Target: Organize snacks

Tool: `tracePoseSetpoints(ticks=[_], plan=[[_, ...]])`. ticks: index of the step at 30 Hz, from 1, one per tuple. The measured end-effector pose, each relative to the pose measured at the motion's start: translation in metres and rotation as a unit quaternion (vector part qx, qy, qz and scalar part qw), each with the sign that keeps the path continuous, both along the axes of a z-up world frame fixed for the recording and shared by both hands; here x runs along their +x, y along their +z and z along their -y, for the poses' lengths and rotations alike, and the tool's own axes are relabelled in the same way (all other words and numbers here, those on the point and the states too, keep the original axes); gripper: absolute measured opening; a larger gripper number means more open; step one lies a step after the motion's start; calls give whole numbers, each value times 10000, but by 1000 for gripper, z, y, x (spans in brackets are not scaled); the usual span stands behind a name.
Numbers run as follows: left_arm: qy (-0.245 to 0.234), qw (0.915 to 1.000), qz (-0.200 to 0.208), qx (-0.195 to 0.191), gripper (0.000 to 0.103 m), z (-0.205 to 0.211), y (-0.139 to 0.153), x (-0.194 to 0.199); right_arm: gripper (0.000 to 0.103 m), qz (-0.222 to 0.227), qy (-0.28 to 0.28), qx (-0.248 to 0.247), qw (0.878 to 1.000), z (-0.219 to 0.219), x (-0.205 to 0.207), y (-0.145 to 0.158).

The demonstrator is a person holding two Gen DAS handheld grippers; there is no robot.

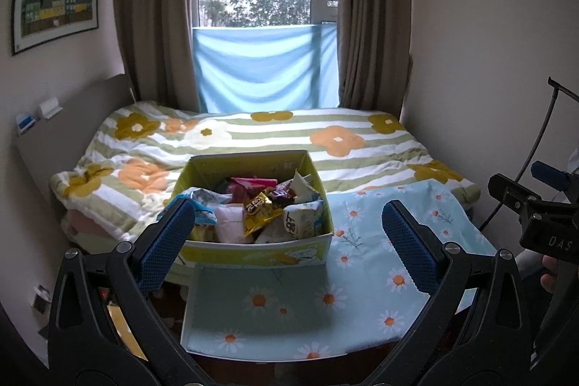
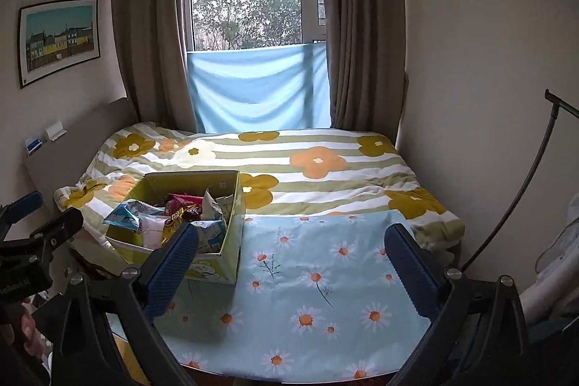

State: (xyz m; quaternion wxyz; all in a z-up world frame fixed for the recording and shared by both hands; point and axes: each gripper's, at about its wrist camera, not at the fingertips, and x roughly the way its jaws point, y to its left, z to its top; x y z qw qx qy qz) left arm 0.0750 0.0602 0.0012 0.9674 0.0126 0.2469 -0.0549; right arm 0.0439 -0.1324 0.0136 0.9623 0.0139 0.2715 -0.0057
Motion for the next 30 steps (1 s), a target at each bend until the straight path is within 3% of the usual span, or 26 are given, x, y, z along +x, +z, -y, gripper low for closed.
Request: tracePoseSetpoints(ticks=[30], plan=[[-38, 10000, 52, 10, 103, 5, 4, -6, 102, 89, -74, -23, 9999, 5, -7, 5]])
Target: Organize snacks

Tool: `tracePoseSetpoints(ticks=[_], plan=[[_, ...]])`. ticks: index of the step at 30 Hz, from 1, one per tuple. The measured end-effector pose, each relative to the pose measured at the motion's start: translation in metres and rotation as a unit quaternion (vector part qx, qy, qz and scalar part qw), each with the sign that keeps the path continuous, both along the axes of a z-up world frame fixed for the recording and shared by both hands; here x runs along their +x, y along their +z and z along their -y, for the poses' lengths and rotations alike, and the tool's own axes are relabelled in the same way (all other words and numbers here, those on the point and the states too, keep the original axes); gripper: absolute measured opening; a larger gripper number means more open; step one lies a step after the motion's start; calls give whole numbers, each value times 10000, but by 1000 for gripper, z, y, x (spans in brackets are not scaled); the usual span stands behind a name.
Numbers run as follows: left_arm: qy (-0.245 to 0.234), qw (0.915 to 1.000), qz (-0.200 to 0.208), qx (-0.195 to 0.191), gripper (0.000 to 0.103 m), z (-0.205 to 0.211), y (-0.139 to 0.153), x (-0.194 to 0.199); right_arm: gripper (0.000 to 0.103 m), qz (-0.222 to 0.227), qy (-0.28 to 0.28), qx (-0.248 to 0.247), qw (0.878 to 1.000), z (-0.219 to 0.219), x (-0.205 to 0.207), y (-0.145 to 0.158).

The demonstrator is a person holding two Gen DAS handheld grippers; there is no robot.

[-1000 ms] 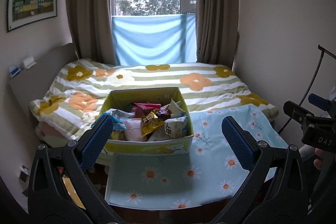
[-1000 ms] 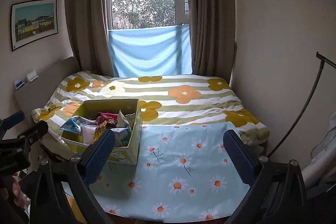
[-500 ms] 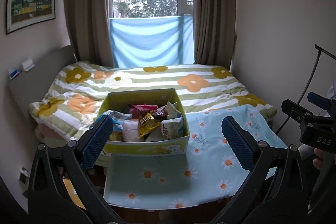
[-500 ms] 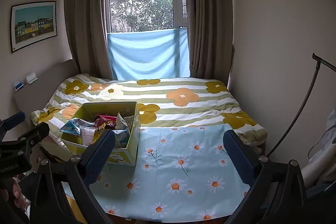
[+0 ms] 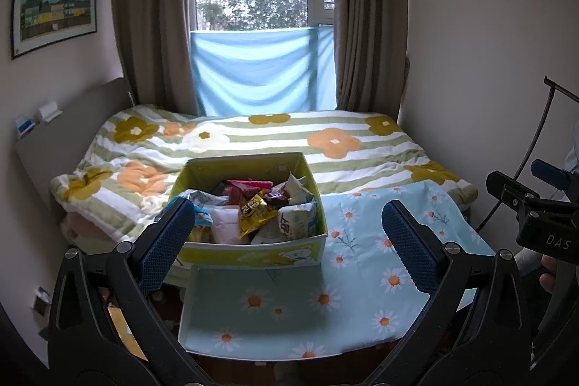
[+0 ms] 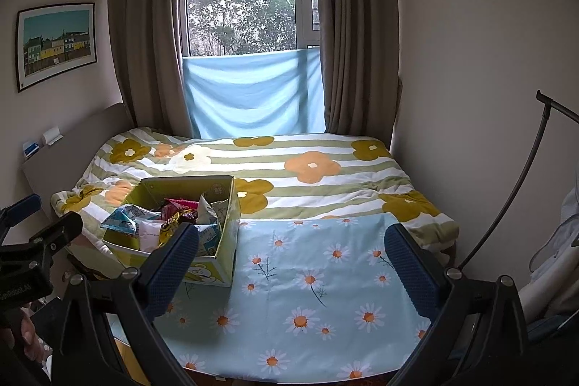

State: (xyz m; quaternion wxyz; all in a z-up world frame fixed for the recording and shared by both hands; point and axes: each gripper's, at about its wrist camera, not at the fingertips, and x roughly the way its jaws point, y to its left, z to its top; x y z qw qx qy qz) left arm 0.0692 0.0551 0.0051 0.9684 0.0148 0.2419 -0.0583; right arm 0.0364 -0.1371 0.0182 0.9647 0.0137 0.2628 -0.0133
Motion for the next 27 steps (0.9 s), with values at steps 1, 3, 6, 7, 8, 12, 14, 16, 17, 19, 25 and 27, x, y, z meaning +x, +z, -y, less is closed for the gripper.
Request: tracePoseSetpoints(ticks=[1, 3, 6, 7, 8, 12, 14, 16, 17, 19, 25, 27], plan=[[3, 10000, 0, 0, 103, 0, 0, 0, 102, 6, -3, 5, 10000, 0, -1, 0], [18, 10000, 0, 7, 103, 0, 0, 0, 102, 2, -2, 11, 10000, -1, 0, -1], [26, 10000, 3, 8, 103, -1, 0, -1, 102, 0, -11, 7, 10000, 0, 1, 0], [34, 10000, 2, 9, 103, -1, 0, -1, 102, 0, -16, 3, 10000, 1, 0, 0], [41, 10000, -1, 12, 103, -1, 0, -1, 102, 2, -18, 3, 10000, 0, 0, 0], [65, 10000, 4, 30, 103, -1, 0, 0, 102, 17, -42, -3, 10000, 3, 2, 1], [78, 10000, 15, 49, 103, 0, 0, 1, 102, 14, -53, -6, 10000, 3, 4, 2], [83, 9999, 14, 62, 103, 2, -1, 2, 102, 12, -54, -2, 10000, 5, 6, 2], [91, 9999, 18, 72, 103, 2, -1, 2, 102, 7, -54, -6, 10000, 4, 6, 1], [108, 9999, 26, 92, 103, 3, -1, 2, 102, 4, -53, -3, 10000, 5, 6, 2], [256, 9990, 233, 275, 103, 9, 0, 0, 102, -13, -77, 4, 10000, 3, 7, 0], [273, 9988, 279, 294, 103, 9, 1, 0, 102, -9, -93, 9, 10000, 3, 6, 0]])
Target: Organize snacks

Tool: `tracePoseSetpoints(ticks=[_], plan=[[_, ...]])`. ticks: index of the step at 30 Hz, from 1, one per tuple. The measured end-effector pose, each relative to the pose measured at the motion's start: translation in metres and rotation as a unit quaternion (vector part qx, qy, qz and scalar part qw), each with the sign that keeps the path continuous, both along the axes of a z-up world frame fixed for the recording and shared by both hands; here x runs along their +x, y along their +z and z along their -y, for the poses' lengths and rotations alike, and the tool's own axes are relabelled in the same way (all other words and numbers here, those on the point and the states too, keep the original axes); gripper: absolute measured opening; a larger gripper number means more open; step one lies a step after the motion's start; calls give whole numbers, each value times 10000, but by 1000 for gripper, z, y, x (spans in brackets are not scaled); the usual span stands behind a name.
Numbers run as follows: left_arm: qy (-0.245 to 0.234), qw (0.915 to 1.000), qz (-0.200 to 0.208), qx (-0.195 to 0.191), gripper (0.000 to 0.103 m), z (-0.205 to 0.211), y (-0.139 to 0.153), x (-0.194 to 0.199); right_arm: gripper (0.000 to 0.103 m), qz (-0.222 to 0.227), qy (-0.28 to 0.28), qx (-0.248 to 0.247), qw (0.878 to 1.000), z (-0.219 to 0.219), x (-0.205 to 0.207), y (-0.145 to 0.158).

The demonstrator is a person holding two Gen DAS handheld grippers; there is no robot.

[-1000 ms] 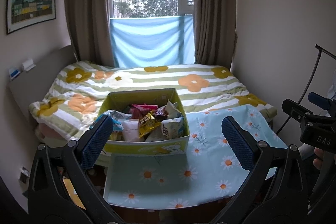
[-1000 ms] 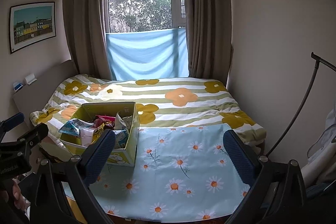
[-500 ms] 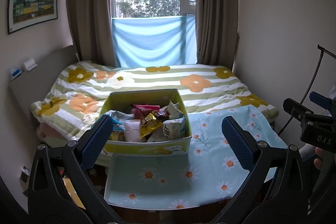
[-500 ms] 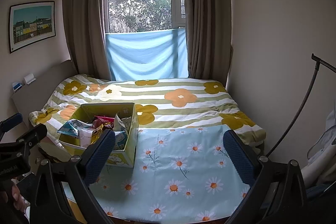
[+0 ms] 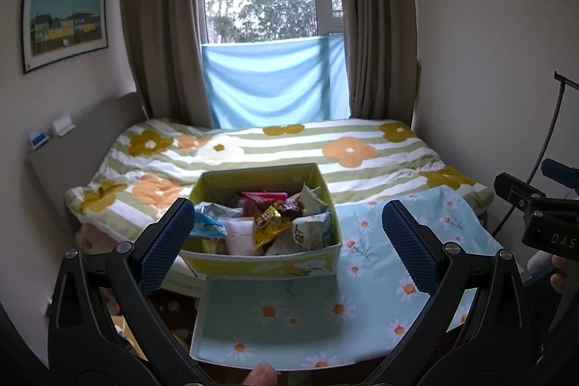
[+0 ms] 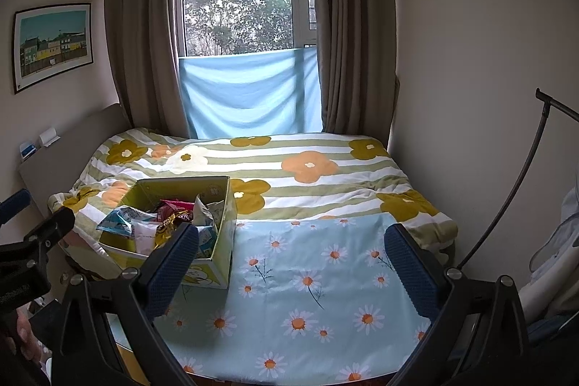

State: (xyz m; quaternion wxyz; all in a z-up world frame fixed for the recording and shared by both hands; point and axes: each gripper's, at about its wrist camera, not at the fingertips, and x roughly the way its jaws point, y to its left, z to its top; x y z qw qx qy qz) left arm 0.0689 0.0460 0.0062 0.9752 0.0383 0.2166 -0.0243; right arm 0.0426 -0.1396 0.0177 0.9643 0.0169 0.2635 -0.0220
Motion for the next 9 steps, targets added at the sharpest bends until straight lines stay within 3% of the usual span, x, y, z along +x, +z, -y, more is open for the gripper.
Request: tracePoseSetpoints(ticks=[9], plan=[[13, 9999, 80, -62, 103, -3, 1, 2, 102, -54, -28, -6, 10000, -1, 0, -1]])
